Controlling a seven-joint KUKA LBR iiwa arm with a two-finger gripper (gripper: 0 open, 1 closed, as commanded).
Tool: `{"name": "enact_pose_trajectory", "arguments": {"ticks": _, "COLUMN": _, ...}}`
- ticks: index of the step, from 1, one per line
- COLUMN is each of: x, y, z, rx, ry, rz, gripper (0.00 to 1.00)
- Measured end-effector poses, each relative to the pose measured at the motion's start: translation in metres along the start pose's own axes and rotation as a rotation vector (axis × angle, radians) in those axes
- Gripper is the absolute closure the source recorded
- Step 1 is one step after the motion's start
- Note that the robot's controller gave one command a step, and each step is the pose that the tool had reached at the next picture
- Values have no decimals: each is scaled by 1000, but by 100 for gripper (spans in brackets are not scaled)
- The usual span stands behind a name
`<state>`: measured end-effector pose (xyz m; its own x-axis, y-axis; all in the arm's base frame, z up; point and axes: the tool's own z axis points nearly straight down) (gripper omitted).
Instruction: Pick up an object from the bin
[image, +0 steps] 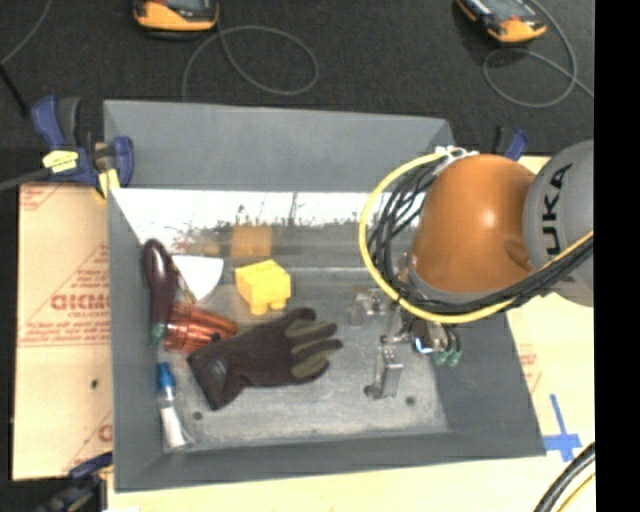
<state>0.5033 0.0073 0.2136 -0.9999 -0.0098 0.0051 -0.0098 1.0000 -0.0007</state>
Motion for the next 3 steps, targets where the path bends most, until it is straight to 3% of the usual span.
{"name": "enact_pose_trajectory", "arguments": {"ticks": 1, "x": -2, "y": 0, "z": -4, "rx": 0, "ry": -8, "rz": 0, "gripper": 0}}
{"name": "enact_pose_trajectory", "arguments": {"ticks": 2, "x": -17, "y": 11, "z": 38, "rx": 0, "ry": -10, "rz": -121, "gripper": 0}}
{"name": "enact_pose_trajectory", "arguments": {"ticks": 3, "x": -64, "y": 44, "z": 52, "rx": 1, "ry": -11, "rz": -314, "gripper": 0}}
